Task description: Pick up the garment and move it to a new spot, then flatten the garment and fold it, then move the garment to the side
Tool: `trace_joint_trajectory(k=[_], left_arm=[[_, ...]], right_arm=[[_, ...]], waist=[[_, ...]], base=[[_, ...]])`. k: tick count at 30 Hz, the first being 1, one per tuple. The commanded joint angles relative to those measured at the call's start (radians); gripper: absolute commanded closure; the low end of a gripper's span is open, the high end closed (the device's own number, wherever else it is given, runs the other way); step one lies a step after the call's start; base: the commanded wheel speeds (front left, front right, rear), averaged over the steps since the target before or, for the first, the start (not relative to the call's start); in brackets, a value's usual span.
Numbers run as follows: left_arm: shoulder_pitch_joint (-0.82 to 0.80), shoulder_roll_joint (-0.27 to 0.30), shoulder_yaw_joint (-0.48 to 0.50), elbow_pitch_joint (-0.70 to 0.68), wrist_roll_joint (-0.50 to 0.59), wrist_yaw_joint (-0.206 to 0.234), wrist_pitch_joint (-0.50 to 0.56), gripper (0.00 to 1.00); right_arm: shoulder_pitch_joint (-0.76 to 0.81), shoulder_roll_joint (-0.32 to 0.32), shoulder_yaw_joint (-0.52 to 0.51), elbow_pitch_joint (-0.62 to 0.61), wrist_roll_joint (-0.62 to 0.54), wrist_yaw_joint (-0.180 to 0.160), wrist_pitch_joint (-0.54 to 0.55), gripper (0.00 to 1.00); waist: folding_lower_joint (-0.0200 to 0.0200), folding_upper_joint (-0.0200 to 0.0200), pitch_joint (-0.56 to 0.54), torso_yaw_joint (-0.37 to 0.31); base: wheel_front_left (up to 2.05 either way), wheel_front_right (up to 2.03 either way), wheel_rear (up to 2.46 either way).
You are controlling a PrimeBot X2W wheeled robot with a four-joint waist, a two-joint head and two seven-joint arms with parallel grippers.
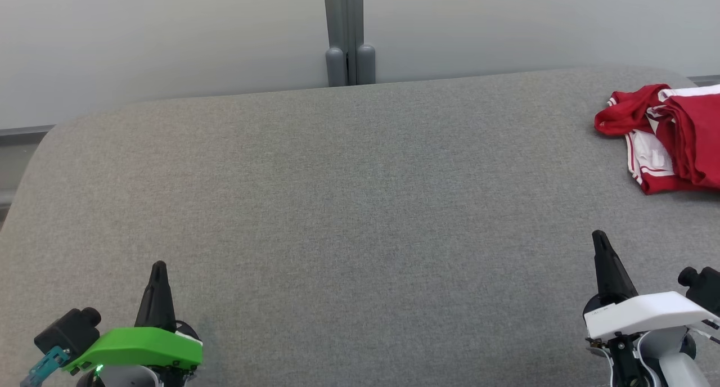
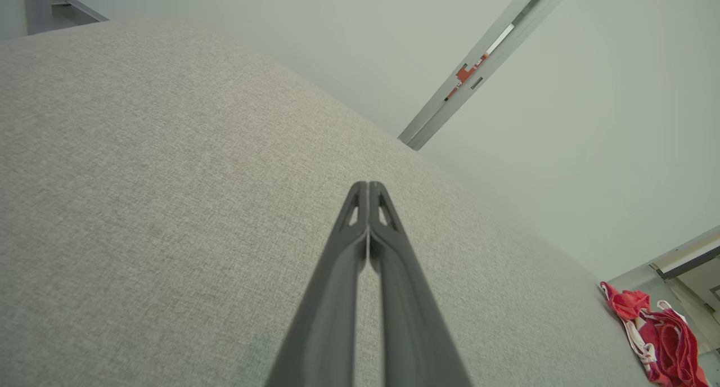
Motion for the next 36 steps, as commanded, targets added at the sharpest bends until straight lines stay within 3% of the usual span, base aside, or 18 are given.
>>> trace_joint_trajectory(k=[1,36], left_arm=[[-0.032,0.002,0.011,-0.010,-0.038,-0.008,0.008,1.00],[-0.058,-0.021,0.074,0.006,-0.426,-0.056,0.115,1.00]], right_arm=[[-0.029,-0.001,-0.008,-0.008,0.034,0.000,0.010,1.00],[-0.056,0.034,-0.052,0.026,0.405,-0.001,0.117,1.00]], waist=[[0.0000,0.0000,0.000,0.000],[0.0000,0.0000,-0.002,-0.009]], base=[[0.00,0.00,0.00],[0.00,0.00,0.00]])
